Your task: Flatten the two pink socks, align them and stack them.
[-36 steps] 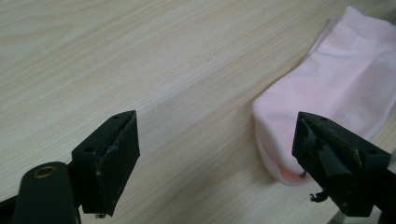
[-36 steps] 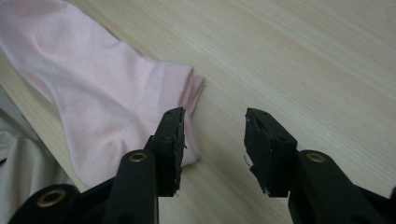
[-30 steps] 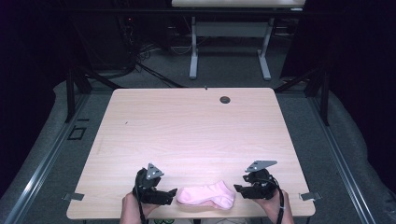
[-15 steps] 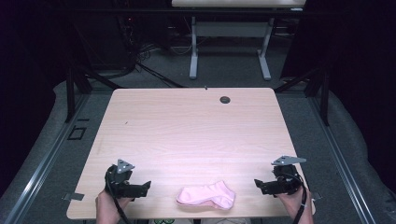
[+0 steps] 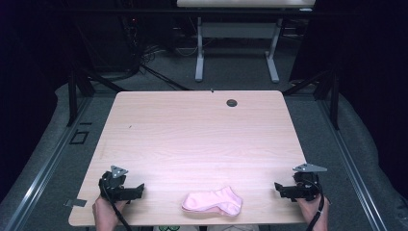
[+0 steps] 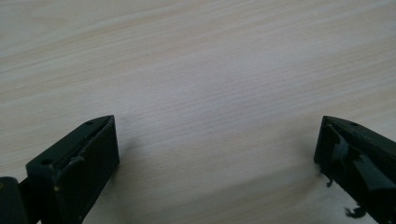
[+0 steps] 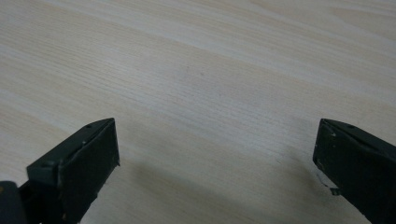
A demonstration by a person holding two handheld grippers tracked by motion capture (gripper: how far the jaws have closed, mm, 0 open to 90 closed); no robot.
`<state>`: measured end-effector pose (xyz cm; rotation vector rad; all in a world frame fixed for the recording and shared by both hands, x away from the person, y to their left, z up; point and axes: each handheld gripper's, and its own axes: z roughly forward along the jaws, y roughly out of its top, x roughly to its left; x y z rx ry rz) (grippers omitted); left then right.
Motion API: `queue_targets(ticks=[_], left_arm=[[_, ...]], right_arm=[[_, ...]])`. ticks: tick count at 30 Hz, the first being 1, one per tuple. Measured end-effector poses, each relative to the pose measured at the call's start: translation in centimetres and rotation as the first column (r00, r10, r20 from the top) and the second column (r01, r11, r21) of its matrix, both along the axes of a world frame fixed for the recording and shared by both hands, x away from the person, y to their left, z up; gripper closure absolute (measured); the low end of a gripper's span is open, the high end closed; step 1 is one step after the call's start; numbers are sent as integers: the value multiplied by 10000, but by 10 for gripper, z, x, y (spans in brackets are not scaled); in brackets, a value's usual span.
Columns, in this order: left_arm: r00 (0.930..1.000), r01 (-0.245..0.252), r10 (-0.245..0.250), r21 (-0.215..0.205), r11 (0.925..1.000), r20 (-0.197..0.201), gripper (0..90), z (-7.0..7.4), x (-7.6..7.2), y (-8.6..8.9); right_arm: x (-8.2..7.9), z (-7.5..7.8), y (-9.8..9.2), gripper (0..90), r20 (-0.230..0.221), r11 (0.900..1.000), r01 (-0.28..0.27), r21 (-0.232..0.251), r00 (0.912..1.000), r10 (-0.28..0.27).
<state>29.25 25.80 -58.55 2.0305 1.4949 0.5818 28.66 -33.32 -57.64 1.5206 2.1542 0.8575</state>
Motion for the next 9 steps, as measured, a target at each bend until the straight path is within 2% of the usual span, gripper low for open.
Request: queue_targets(ticks=[3, 6, 9], left_arm=[[9997, -100, 107, -323, 9994, 220, 0, -3, 1, 3], [9978, -205, 231, -424, 9989, 617, 0, -7, 0, 5], [9974, -239, 268, -443, 9987, 665, 0, -7, 0, 5]], right_arm=[[2, -5, -2, 0, -36, 9997, 96, -203, 9999, -97], [1, -10, -2, 0, 400, 9995, 144, -296, 9991, -132], [0, -12, -3, 0, 668, 9996, 173, -210, 9976, -159]])
